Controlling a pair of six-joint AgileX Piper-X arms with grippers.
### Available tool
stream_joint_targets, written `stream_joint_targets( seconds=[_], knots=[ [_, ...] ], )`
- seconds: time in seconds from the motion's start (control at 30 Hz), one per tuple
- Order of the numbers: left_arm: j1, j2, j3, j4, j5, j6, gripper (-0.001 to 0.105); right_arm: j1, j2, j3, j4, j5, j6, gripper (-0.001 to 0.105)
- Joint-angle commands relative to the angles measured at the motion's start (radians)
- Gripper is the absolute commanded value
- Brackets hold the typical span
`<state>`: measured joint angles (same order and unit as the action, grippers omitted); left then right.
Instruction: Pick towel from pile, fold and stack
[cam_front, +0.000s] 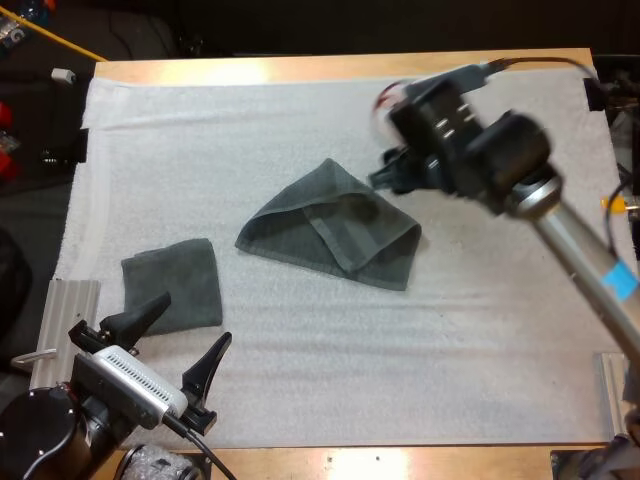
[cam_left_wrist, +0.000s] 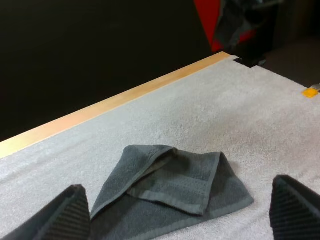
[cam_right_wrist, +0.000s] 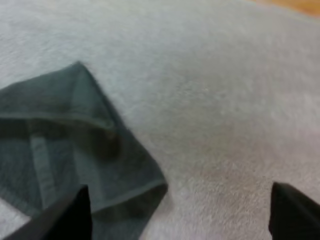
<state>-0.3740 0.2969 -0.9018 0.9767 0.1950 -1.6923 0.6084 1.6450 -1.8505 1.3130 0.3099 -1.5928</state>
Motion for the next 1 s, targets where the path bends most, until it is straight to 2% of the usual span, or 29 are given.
stream_joint_targets(
  seconds=[0.0, 0.23, 0.43, 0.57, 0.73, 0.83, 0.97],
  knots=[
    [-0.003, 0.002, -0.007, -0.012, -0.009, -0.004, 0.071, -0.041, -0.017, -0.006, 0.000, -0.050, 0.004, 0.070],
    [-0.003, 0.002, -0.007, -0.012, -0.009, -0.004, 0.071, -0.144, -0.022, -0.003, 0.002, -0.160, 0.032, 0.070],
    [-0.003, 0.002, -0.007, -0.012, -0.009, -0.004, 0.071, -0.158, -0.059, 0.064, -0.016, -0.173, 0.050, 0.070],
    [-0.003, 0.002, -0.007, -0.012, -0.009, -0.004, 0.071, -0.158, -0.131, 0.197, -0.086, -0.181, 0.085, 0.070],
    [-0.003, 0.002, -0.007, -0.012, -0.009, -0.004, 0.071, -0.158, -0.236, 0.375, -0.178, -0.242, 0.120, 0.070],
    [-0.003, 0.002, -0.007, -0.012, -0.009, -0.004, 0.071, -0.158, -0.294, 0.472, -0.218, -0.246, 0.179, 0.070],
    [-0.003, 0.002, -0.007, -0.012, -0.009, -0.004, 0.071, -0.150, -0.363, 0.610, -0.290, -0.309, 0.245, 0.070]
  ],
)
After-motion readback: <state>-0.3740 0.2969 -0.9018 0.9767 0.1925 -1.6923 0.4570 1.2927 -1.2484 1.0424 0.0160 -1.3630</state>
